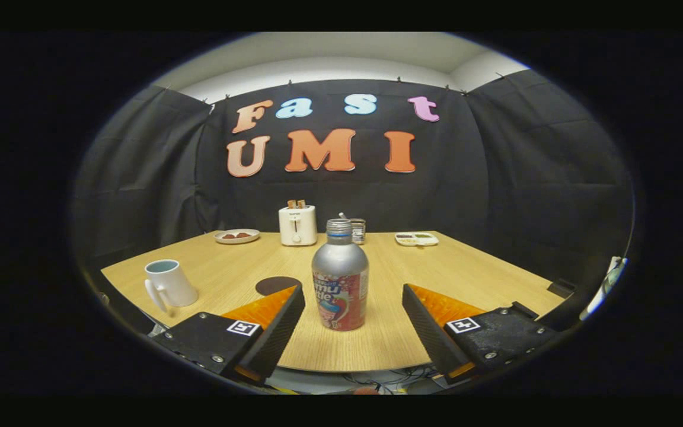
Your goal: Take the bottle from table, then pour the juice into the cup, finally place the bottle on the coaster
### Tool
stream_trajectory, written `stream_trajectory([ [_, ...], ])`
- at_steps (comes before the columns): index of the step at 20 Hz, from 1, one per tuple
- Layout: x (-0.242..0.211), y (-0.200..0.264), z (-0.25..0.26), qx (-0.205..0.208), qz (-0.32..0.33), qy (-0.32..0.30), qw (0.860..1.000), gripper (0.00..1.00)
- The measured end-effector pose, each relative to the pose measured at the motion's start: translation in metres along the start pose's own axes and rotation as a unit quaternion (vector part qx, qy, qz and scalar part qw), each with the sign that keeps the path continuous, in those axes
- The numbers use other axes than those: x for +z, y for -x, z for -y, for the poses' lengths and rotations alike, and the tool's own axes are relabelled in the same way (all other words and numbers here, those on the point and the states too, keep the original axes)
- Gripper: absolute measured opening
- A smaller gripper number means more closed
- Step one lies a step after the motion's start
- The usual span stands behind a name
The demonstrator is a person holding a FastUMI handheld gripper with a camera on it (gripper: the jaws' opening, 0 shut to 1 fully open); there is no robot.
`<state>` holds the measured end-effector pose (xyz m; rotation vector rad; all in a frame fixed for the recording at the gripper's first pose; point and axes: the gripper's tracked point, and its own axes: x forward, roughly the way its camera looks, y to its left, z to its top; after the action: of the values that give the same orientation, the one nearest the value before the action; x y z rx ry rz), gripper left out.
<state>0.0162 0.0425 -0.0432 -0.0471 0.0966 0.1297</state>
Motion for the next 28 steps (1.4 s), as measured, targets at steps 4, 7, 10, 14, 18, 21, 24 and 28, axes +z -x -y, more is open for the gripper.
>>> stream_trajectory([
  [4,-0.017,-0.022,-0.006,-0.003,-0.017,0.018,1.0,0.99],
  [7,-0.026,-0.038,-0.005,-0.006,-0.027,0.014,1.0,0.99],
  [10,-0.033,-0.052,-0.002,-0.012,-0.037,0.009,0.999,0.98],
  [14,-0.041,-0.063,-0.005,-0.006,-0.05,0.012,0.999,0.94],
  [18,-0.044,-0.069,-0.007,-0.007,-0.054,0.017,0.998,0.93],
  [21,-0.048,-0.074,-0.01,-0.004,-0.06,0.025,0.998,0.93],
  [24,-0.049,-0.075,-0.011,-0.005,-0.06,0.036,0.998,0.83],
  [28,-0.049,-0.073,-0.01,-0.013,-0.06,0.032,0.998,0.8],
])
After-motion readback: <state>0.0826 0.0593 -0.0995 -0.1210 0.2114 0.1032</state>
